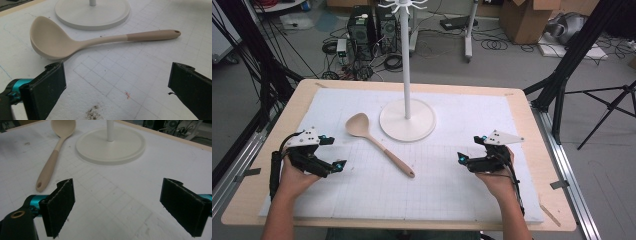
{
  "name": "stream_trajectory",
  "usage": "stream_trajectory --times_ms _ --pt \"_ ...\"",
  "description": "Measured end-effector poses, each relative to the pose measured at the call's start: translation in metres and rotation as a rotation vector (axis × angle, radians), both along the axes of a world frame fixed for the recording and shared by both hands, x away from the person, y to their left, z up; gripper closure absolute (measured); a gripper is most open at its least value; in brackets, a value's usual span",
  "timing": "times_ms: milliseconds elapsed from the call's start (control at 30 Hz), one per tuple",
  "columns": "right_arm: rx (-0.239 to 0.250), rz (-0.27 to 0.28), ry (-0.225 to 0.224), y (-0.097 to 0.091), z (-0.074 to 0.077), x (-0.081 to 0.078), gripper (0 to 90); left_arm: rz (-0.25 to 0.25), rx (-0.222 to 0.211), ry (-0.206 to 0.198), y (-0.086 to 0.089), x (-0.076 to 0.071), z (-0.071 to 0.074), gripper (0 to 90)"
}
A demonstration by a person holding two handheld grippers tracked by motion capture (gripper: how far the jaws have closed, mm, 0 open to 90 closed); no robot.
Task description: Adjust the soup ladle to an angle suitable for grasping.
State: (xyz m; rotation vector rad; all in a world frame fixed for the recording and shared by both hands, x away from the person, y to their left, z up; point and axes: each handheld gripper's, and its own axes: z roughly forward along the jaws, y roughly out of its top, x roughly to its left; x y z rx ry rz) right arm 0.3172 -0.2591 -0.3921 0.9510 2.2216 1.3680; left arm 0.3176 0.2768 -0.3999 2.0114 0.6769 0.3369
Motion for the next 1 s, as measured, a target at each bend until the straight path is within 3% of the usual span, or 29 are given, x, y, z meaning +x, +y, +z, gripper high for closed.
stream_trajectory --times_ms 300,500,533,1000 --pt "-0.017 0.086 0.020 0.045 0.010 0.021 11.5 0.017 0.004 -0.011 0.010 -0.004 0.004 1.8" --pt "-0.032 0.132 0.042 0.067 0.010 0.029 11.5 0.026 0.008 -0.009 0.012 -0.004 0.003 1.8" --pt "-0.041 0.147 0.052 0.078 0.009 0.033 11.5 0.027 0.007 -0.009 0.013 -0.004 0.003 1.8" --pt "-0.070 0.238 0.086 0.124 0.005 0.047 11.5 0.022 0.010 -0.009 0.011 -0.004 0.003 1.8"
